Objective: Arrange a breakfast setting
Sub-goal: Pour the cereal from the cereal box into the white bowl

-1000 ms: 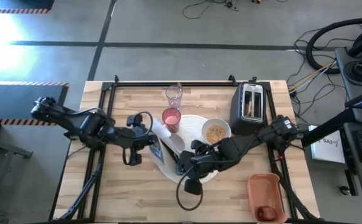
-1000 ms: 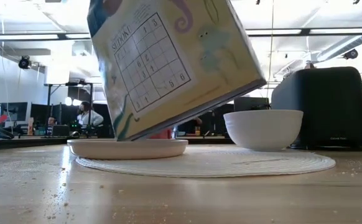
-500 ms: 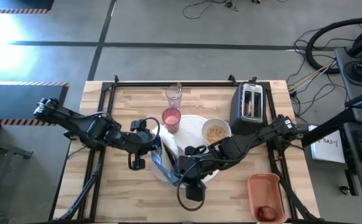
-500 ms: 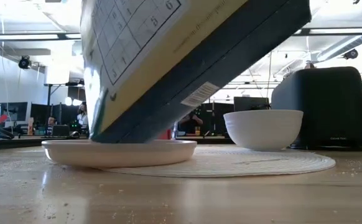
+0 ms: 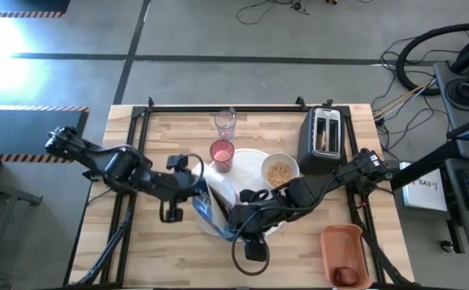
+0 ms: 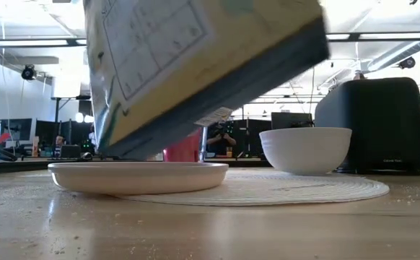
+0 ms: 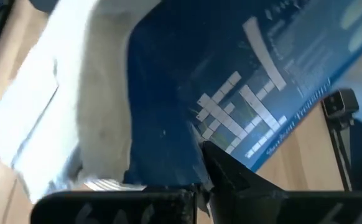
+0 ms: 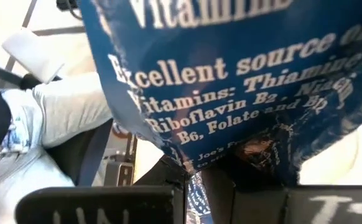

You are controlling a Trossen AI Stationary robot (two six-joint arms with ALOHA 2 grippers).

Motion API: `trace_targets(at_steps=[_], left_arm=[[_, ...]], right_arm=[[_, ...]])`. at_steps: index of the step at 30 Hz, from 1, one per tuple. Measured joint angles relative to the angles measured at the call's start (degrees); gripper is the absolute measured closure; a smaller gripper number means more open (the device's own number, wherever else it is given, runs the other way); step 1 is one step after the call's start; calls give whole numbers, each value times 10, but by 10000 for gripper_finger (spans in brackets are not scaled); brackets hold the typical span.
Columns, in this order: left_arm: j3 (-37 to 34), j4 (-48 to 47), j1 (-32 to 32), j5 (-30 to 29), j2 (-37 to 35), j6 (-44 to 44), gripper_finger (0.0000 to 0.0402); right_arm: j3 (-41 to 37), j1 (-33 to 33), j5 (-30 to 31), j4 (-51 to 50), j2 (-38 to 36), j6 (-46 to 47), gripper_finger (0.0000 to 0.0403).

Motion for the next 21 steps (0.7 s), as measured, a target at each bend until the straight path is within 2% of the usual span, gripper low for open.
trace_targets(at_steps=[10, 18, 21], left_arm=[[68, -45, -35, -14, 86, -4, 401], [182, -93, -47, -9, 169, -8, 401], [236, -124, -56, -27, 207, -9, 401]], right_arm=[[0, 17, -33, -26, 2, 7, 379], [0, 58, -33, -21, 2, -1, 379], [0, 69, -33, -20, 2, -2, 379]])
